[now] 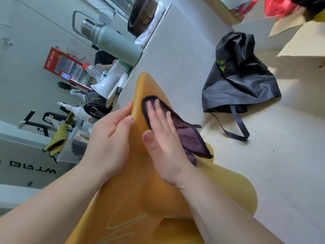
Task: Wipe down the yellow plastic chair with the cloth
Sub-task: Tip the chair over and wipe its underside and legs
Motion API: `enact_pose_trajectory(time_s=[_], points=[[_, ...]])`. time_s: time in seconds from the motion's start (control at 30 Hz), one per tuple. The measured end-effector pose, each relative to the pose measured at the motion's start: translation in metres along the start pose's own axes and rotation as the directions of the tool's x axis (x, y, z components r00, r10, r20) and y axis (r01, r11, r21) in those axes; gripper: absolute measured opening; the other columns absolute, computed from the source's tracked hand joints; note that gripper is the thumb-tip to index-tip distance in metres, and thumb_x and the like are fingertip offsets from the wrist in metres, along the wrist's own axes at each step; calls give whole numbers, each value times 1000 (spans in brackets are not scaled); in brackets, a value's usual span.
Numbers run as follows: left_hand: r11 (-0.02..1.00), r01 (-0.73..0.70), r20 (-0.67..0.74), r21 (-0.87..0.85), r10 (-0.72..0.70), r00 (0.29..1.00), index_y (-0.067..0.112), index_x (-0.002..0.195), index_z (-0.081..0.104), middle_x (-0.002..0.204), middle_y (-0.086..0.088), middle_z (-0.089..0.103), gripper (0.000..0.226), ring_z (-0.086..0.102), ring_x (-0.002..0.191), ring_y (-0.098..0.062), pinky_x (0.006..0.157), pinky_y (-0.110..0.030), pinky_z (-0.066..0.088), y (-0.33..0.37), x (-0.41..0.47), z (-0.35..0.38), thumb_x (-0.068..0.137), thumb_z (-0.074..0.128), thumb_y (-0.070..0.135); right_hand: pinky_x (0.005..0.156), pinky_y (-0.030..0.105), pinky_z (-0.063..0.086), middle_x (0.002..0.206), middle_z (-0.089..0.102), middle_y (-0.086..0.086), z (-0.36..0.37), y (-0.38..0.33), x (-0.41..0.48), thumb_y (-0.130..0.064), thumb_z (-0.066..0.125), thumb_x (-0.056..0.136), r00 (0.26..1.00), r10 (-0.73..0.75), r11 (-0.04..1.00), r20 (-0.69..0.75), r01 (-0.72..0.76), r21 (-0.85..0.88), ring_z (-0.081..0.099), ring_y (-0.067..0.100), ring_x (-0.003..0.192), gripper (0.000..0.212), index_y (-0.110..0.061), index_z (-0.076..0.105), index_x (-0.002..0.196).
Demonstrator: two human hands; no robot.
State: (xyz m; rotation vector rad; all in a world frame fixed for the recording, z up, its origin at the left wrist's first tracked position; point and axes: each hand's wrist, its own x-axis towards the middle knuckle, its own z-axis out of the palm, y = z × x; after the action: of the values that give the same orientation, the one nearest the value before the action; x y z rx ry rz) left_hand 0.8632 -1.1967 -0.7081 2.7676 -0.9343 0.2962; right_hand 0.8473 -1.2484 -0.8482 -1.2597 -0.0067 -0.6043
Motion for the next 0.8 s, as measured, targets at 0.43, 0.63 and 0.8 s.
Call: enact_pose_trajectory(time_s=[0.43, 0.63, 0.8], points=[[995, 40, 3, -86, -40, 999, 27, 141, 57, 139, 19, 57, 59, 49, 126, 10, 110, -21, 39, -4, 2, -1, 87, 37, 36, 125, 37, -5, 166, -15, -25, -7, 9, 1, -104, 2, 60, 980, 198, 978, -4, -197, 71, -13, 11, 156, 116, -46, -6, 159], [988, -56, 84, -147, 68, 994, 26, 139, 59, 136, 16, 61, 56, 53, 128, 1, 108, -35, 44, -9, 4, -3, 90, 31, 29, 125, 42, -12, 166, -17, -26, -1, -3, 10, -100, -6, 64, 1000, -15, 997, 5, 15, -72, -23, 8, 153, 109, -46, -5, 159], [993, -47, 65, -107, 54, 996, 33, 137, 60, 134, 21, 61, 60, 54, 125, 3, 107, -37, 45, -6, 3, -3, 87, 28, 38, 128, 45, -2, 169, 4, -20, -26, 8, 57, -107, 10, 56, 957, 289, 947, -2, -285, 147, -4, 9, 157, 126, -39, 11, 162]])
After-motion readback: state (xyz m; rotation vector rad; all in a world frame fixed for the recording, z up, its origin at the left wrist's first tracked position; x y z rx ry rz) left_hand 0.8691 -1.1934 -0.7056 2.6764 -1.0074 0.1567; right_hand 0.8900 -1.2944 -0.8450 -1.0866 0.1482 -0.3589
